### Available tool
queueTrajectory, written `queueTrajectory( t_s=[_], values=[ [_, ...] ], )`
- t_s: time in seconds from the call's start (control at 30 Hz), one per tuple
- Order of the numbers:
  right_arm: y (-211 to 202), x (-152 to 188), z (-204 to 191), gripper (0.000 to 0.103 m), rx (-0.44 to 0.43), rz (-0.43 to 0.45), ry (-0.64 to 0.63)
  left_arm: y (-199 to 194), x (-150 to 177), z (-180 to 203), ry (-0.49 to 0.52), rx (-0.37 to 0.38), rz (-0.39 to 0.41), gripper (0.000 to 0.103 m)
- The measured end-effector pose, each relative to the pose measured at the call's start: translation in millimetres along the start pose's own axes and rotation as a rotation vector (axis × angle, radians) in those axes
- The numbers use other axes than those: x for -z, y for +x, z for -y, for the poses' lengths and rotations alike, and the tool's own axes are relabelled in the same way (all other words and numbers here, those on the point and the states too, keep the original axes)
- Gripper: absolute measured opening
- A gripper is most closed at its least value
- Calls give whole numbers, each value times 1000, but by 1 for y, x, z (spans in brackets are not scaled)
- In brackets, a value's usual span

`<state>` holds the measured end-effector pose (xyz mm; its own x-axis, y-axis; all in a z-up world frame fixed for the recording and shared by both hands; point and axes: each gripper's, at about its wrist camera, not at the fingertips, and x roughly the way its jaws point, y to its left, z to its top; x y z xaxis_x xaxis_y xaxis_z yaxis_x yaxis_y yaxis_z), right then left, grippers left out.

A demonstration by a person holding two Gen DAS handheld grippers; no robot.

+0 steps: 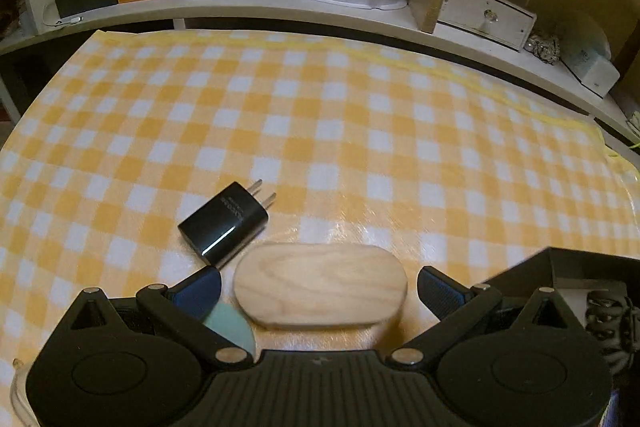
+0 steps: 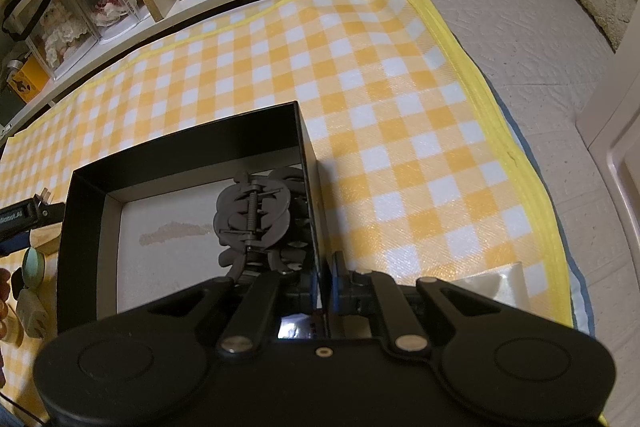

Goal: Organize rigid objects
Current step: 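Move the left gripper to the oval wooden case and grasp it, then lower the wooden case into the black box and open the left gripper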

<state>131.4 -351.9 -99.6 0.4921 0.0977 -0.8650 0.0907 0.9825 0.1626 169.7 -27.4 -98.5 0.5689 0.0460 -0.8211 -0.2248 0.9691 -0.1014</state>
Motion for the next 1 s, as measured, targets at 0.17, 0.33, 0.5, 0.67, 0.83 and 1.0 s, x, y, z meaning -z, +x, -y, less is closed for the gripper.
queueTrajectory(
  t_s=[0.17, 0.33, 0.5, 0.67, 0.83, 1.0],
  values=[
    [0, 0, 0, 7, -1, -1, 1, 9, -1, 0, -1, 2, -20, 94],
    [0, 0, 0, 7, -2, 0, 2, 3, 2, -1, 2, 30, -29, 93],
    [0, -1, 0, 7, -2, -1, 2, -31, 3, 4, 13, 94, 30, 93],
    [0, 0, 0, 7, -2, -1, 1, -80, -4, 15, 24, 199, 151, 93],
    [0, -1, -1, 7, -2, -1, 3, -113, 2, 37, 111, 277, 230, 93],
    [0, -1, 0, 7, -1, -1, 2, -115, 15, 52, 137, 351, 157, 93]
  ],
)
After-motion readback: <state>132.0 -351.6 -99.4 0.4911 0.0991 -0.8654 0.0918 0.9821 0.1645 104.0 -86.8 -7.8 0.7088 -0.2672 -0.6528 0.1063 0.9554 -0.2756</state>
